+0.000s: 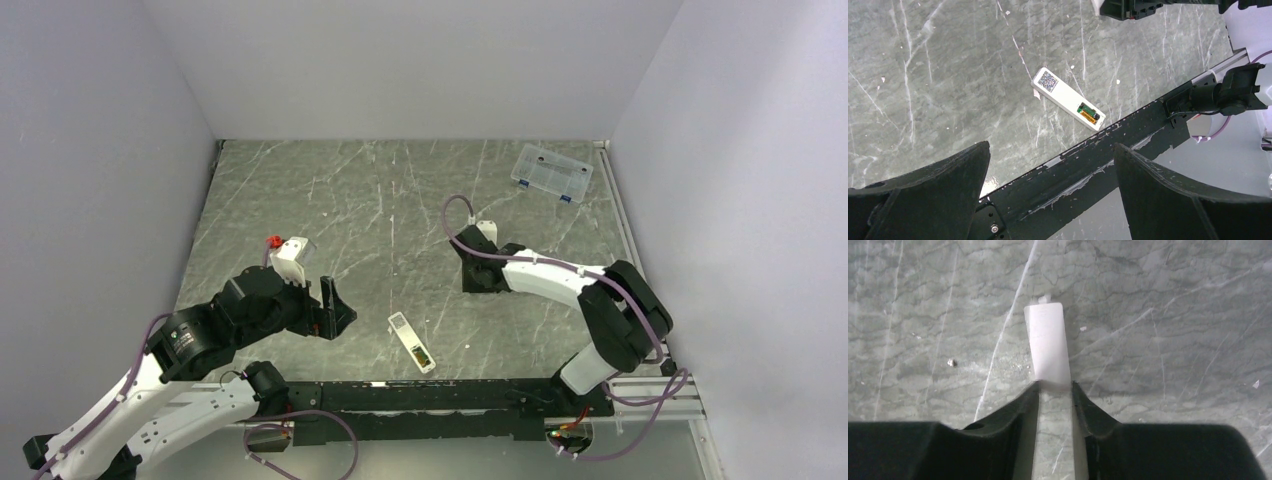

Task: Load the batteries into the remote control

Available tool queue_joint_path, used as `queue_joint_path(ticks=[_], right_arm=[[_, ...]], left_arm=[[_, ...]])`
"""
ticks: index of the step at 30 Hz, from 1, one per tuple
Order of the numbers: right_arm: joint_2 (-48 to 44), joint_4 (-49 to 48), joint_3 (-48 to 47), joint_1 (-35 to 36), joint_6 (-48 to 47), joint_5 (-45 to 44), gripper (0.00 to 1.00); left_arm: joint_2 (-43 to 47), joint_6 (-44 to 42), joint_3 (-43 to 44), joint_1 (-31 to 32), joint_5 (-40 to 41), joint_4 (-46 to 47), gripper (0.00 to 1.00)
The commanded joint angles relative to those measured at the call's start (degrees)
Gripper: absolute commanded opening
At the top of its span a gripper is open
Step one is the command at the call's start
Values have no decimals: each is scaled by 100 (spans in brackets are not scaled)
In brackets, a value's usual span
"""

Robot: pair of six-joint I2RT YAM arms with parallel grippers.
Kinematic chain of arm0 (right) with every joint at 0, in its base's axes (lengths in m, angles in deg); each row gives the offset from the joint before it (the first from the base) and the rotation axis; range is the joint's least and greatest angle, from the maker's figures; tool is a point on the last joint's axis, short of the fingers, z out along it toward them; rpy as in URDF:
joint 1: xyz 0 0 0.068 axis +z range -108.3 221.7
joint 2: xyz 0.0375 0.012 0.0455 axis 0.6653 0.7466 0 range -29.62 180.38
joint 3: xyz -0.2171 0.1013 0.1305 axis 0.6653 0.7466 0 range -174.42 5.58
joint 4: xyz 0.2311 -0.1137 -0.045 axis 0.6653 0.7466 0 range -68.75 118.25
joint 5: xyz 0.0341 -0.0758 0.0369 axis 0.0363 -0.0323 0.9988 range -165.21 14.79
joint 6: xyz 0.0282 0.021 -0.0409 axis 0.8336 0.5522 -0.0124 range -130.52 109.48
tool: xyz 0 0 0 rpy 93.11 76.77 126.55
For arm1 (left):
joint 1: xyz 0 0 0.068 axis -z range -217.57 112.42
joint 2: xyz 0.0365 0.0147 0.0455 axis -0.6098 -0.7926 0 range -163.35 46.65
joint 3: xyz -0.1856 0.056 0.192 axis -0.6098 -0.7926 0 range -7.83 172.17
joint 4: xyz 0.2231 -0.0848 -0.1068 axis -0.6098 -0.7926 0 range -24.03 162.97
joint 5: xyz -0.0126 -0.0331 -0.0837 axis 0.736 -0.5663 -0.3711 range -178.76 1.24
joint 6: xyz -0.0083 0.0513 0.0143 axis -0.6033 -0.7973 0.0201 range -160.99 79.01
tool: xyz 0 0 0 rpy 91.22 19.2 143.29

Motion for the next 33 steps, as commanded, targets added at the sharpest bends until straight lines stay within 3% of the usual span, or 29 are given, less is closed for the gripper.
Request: queue_joint_path(ticks=[1,10,13,17,24,29,33], right_arm=[[-337,77,142,110,126,12,12],[-860,365,291,460,248,-109,13],[-970,403,299,461,172,-222,23],[-931,343,178,421,-134,-273,45],[-505,3,-216,171,-976,144,64],[-242,-282,-432,-211,-1589,685,70],[-1,-446,-537,-485,-1958,1126,65]], left_arm=[[10,-26,2,12,17,193,99],[-72,-15,3,15,0,192,99],[-100,-6,6,15,2,190,99],[-104,2,-2,15,6,184,99],[-106,-1,7,7,28,166,99],[-111,3,3,9,31,173,99],[-168,2,7,7,62,157,99]])
